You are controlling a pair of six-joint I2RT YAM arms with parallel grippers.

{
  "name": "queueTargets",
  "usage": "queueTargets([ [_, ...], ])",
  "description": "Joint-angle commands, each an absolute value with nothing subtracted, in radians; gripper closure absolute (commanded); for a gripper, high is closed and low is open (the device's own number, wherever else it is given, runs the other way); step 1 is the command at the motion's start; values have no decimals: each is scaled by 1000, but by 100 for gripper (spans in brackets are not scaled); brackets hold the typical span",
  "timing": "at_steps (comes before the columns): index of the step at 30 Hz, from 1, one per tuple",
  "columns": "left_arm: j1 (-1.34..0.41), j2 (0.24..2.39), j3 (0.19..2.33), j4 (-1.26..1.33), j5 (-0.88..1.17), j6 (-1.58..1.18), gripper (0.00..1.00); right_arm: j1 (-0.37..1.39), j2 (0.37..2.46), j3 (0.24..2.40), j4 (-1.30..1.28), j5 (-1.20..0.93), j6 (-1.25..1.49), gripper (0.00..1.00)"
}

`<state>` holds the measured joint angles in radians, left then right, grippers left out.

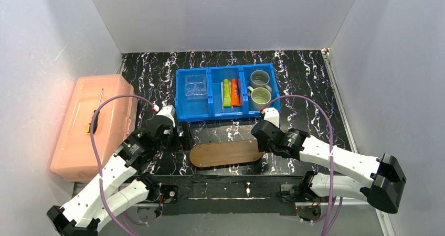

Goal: Prepare toiletry sets of a toothbrush and toothpaste on the tray

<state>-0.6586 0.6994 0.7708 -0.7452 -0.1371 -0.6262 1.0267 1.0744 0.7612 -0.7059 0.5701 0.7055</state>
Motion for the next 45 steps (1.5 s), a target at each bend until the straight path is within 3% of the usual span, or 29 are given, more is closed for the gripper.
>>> queueTargets([
  [1,-663,734,737,-772,-85,-725,1,1022,1062,723,-637,520,728,47],
  [15,-663,867,608,-683,78,-805,1,1023,1045,665,-587,492,750,41],
  [22,-662,894,573,-609,133,-831,1,1022,1032,626,-520,478,755,25],
  [30,-663,945,561,-567,146,-845,1,1010,993,561,-389,429,728,13],
  [45,-662,1056,571,-501,141,-842,1,936,941,472,-252,347,687,7],
])
